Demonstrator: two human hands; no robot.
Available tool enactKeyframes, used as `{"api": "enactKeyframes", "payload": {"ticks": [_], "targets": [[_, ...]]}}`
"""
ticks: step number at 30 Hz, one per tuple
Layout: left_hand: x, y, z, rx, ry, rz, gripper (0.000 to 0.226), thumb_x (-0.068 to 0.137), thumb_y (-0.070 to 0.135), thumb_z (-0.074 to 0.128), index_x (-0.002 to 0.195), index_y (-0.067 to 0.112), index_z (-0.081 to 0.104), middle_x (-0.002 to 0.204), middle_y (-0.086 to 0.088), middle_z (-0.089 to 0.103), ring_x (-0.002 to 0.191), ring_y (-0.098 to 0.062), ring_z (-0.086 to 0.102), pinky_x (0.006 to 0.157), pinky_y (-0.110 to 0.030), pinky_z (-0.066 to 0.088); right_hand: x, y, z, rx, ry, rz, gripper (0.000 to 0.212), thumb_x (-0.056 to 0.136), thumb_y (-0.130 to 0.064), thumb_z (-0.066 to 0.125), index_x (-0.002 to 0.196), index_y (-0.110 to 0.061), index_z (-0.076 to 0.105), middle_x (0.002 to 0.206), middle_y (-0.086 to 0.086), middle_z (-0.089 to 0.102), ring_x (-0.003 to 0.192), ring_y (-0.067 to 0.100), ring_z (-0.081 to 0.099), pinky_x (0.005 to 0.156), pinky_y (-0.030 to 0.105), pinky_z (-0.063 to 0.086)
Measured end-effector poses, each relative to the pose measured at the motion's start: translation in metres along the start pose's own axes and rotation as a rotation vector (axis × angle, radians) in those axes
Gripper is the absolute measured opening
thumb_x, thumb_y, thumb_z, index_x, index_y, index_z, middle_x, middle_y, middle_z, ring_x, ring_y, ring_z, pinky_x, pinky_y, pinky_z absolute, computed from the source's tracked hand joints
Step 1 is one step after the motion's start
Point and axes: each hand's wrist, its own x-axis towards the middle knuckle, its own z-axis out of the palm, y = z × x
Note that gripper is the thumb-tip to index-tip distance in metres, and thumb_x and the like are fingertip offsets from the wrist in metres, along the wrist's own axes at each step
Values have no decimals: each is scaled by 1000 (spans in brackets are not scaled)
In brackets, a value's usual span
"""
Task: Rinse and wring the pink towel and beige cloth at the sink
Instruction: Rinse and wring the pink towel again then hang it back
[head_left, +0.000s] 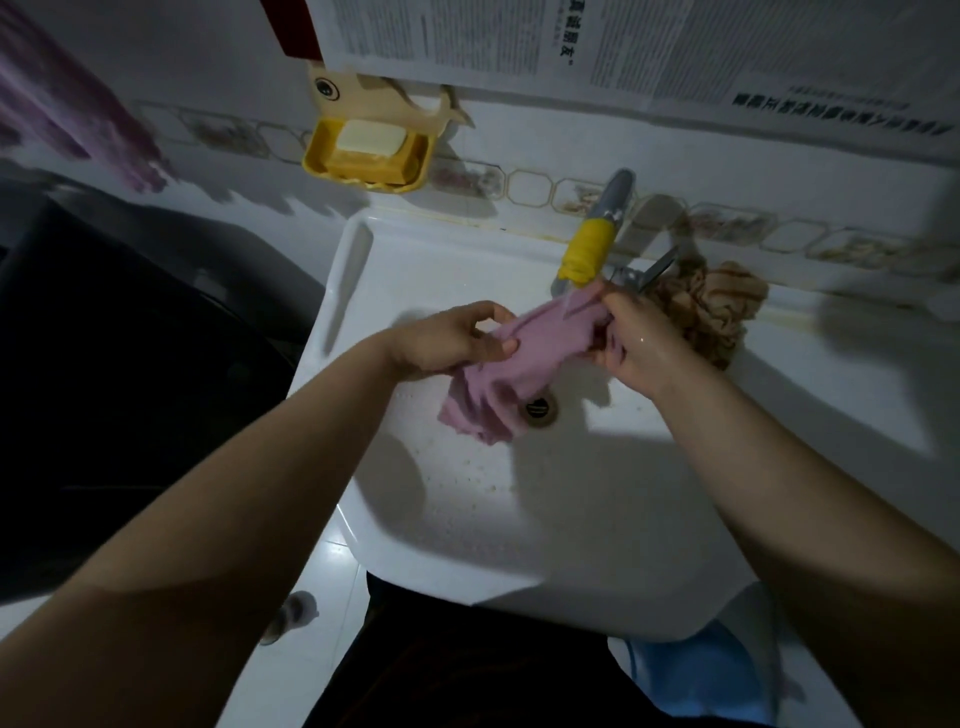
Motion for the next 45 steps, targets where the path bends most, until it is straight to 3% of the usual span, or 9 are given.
{"api": "enactKeyframes", "payload": {"ticks": [5,9,17,22,27,31,36,40,45], "targets": [[21,1,43,-427,506,33,27,100,13,42,77,10,53,62,-9,53,52,-15,50,49,-25,41,-10,26,42,-337,271,-220,38,88,-40,52,58,-18,58,42,-3,55,37,9,48,39,19,38],[34,8,76,-417,566,-38,33,104,19,34,78,13,53,56,-1,54,52,-5,52,46,-12,42,-10,36,58,-928,371,-382,50,95,-49,37,76,-13,66,73,14,67,74,30,63,61,33,40],[38,17,71,-475,647,-143,30,99,26,44,72,15,50,68,-7,54,55,-18,52,49,-22,47,-5,44,65,-967,460,-375,50,98,-38,35,78,-7,67,78,19,68,76,34,63,61,31,35],[33,24,76,-621,516,-199,45,98,40,44,76,4,60,52,-10,62,45,-21,56,47,-25,48,21,32,38,-593,349,-102,32,99,-39,41,90,-14,59,88,16,61,87,27,59,79,40,50],[26,32,46,-643,428,-114,49,97,47,44,91,2,65,84,-16,71,72,-25,69,67,-35,60,0,31,37,83,-65,159,46,87,-66,40,107,-32,64,106,-3,71,99,20,67,76,37,54],[15,26,25,-478,172,-75,27,95,14,54,112,-6,59,108,-25,66,93,-32,66,84,-37,56,-7,38,11,-165,-131,-116,57,85,-3,65,136,-14,43,129,7,59,116,19,58,97,35,48],[7,28,6,4,96,-89,52,83,12,72,125,15,42,109,-15,64,81,-17,69,60,-28,58,-8,22,-5,-689,32,-186,4,91,-29,59,93,-26,57,79,-7,60,58,11,59,36,19,43],[10,31,-2,608,42,-53,36,81,38,72,109,16,62,101,-4,69,86,-16,64,75,-24,52,-4,12,-9,-660,140,-236,22,85,-42,57,84,-22,67,49,-11,56,33,1,47,30,14,30],[9,3,7,-82,195,82,35,98,27,49,108,-3,63,94,-17,65,82,-24,59,76,-35,48,3,7,3,5,248,-105,13,85,-27,62,74,-23,57,51,-3,48,39,9,37,35,15,22]]}}
